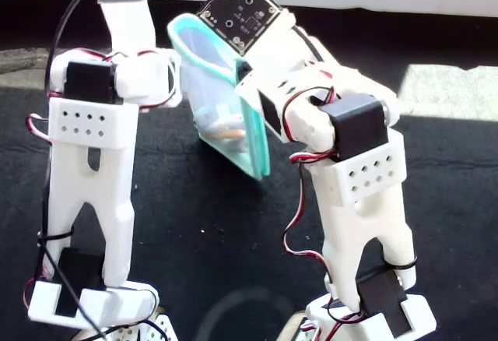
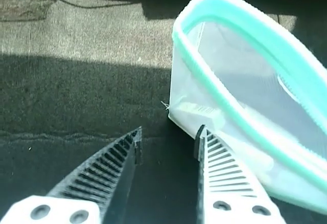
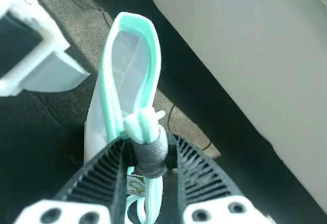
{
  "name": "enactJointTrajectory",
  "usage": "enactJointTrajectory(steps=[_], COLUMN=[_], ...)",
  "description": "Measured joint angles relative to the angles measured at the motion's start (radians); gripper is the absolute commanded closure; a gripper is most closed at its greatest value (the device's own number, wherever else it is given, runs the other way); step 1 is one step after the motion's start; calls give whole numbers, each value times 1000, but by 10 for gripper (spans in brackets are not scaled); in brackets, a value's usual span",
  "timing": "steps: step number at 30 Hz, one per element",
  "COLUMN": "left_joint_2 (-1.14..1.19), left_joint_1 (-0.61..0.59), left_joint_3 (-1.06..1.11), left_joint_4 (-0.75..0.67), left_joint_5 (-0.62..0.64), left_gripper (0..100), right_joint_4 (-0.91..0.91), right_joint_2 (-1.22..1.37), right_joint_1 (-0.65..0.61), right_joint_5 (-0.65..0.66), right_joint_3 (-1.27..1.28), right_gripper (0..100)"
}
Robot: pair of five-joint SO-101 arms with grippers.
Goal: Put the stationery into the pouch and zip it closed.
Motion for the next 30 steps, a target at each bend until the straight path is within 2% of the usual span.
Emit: enactJointTrajectory(steps=[4, 7, 12, 17, 24, 28, 30], left_joint_2=[-26, -28, -6, 3, 5, 5, 5], left_joint_1=[0, 0, -5, -5, -5, -5, -5], left_joint_3=[0, 0, 0, -3, -3, -3, -3], left_joint_4=[54, 54, -8, -95, -275, -292, -255], left_joint_5=[0, 0, 0, 0, 0, 0, 0], left_gripper=[800, 745, 726, 726, 726, 726, 726], right_joint_4=[0, 0, -9, -9, -8, 6, 8], right_joint_2=[23, 32, 32, 49, 46, 51, 60], right_joint_1=[0, 0, 0, 2, 35, 61, 61], right_joint_5=[0, 0, 0, 0, 135, 144, 144], right_joint_3=[0, 0, -5, -144, -261, -261, -249], right_gripper=[993, 993, 993, 993, 993, 993, 993])
